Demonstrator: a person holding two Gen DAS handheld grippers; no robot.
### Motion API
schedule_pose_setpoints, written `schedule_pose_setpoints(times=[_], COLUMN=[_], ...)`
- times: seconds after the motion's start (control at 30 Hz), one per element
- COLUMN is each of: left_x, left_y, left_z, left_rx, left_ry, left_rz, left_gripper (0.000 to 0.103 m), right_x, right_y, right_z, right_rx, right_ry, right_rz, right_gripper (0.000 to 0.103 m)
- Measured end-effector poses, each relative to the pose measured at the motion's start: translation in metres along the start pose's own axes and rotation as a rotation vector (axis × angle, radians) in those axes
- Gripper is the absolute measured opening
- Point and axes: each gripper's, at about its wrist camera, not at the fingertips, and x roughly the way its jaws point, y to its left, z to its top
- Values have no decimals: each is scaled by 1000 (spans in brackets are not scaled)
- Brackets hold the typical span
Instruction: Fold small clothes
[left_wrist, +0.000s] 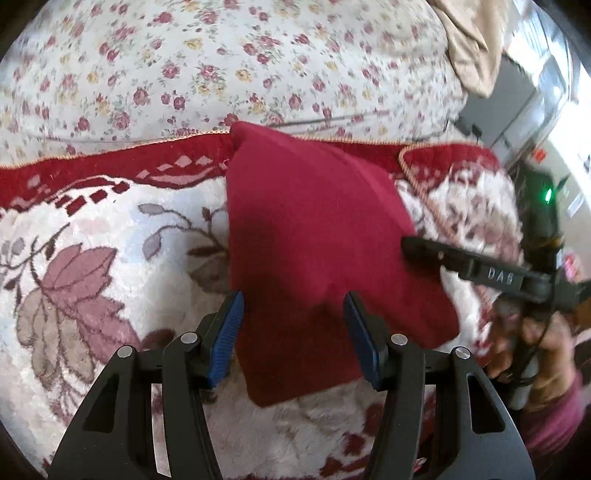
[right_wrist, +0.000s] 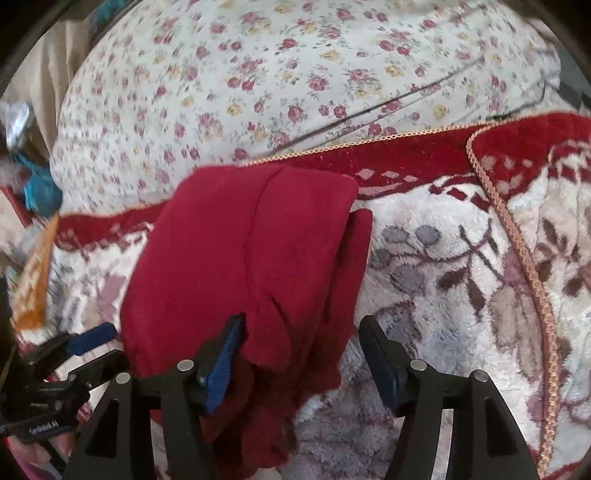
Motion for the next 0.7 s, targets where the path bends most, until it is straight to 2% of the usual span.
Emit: schedule_pose_setpoints(times=[0.07,0.17,0.27,0.37,0.43,0.57,0.7], left_x=[2,12,21,33,43,62,69], left_y=[3,8,13,21,25,32,33], left_z=[7,17,23,29,32,34,34], left_rx=[-19,-32,-52,-91,-96,-109,-105], left_ry=[-3,13,1,4,18,53,49], left_rz=[-26,-61,-92,-134,-132,-135,-146], left_gripper=[56,56,70,76,76,78,79], right_x=[1,9,25,39,45,54,63], right_y=[-7,-19,-28,-31,-33,-33,-29], right_z=[5,11,15,18,20,27,31], right_rx=[34,72,106,120,128,140,130], right_ry=[-10,-10,22,38,36,21,9], right_rz=[41,103,157,228,247,283,288], right_gripper=[77,80,83,85,90,91,94])
